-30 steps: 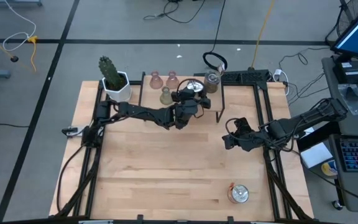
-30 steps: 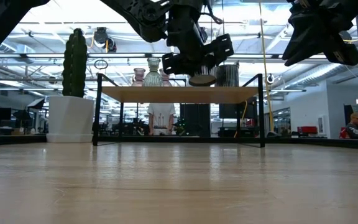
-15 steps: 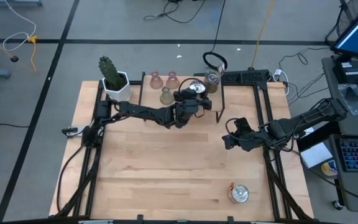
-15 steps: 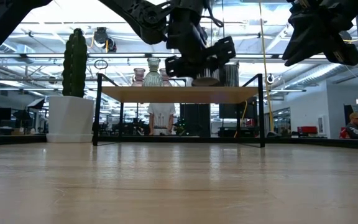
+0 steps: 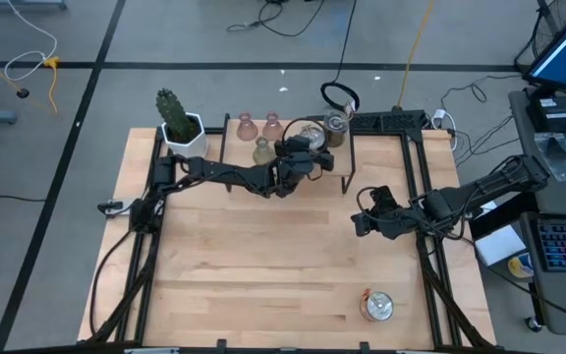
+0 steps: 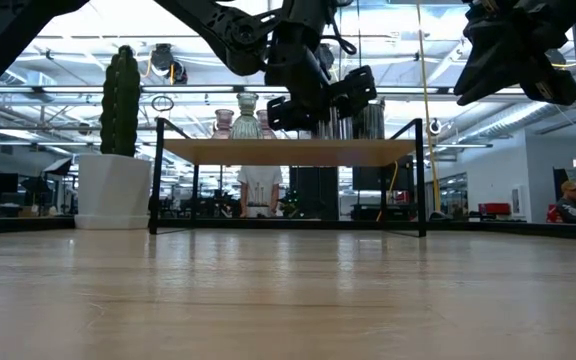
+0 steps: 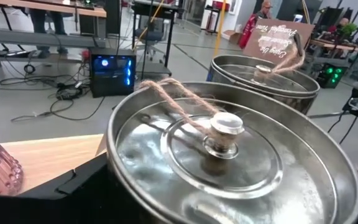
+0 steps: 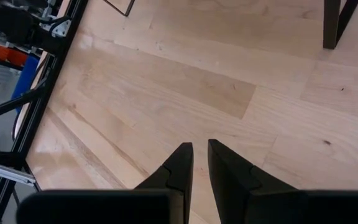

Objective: Pick & Place candle stick holders
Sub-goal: Put the top silver scented candle on the shelf

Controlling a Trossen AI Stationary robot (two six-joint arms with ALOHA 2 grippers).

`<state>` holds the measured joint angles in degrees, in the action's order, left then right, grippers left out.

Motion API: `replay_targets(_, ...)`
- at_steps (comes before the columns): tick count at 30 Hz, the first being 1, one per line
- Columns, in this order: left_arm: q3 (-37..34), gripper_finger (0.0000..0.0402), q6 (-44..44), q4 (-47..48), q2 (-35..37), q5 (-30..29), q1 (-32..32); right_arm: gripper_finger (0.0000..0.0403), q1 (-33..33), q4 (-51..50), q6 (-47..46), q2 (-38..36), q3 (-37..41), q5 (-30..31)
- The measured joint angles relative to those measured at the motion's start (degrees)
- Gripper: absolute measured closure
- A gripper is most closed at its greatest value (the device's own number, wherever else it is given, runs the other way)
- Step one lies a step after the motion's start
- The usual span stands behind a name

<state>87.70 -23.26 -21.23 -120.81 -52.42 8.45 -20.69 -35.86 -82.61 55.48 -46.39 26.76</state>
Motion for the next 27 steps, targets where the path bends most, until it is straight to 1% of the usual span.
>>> replay_targets(4,0.0,0.0012,0.7,0.0,0.0,0.0,-0.1,0.0358,0.0,0.0,0.0,0.0,0.0,0.0)
replay_targets(7,0.0,0.0012,2.8,-0.2,0.0,0.0,-0.1,0.0358,0.0,0.0,0.0,0.0,0.0,0.0)
replay_targets(14,0.0,0.0012,6.7,-3.3,0.0,0.0,-0.2,0.0358,0.0,0.0,0.0,0.0,0.0,0.0)
replay_targets(27,0.0,0.0011,7.1,-4.0,0.0,-0.1,0.3,0.0358,0.0,0.0,0.0,0.0,0.0,0.0)
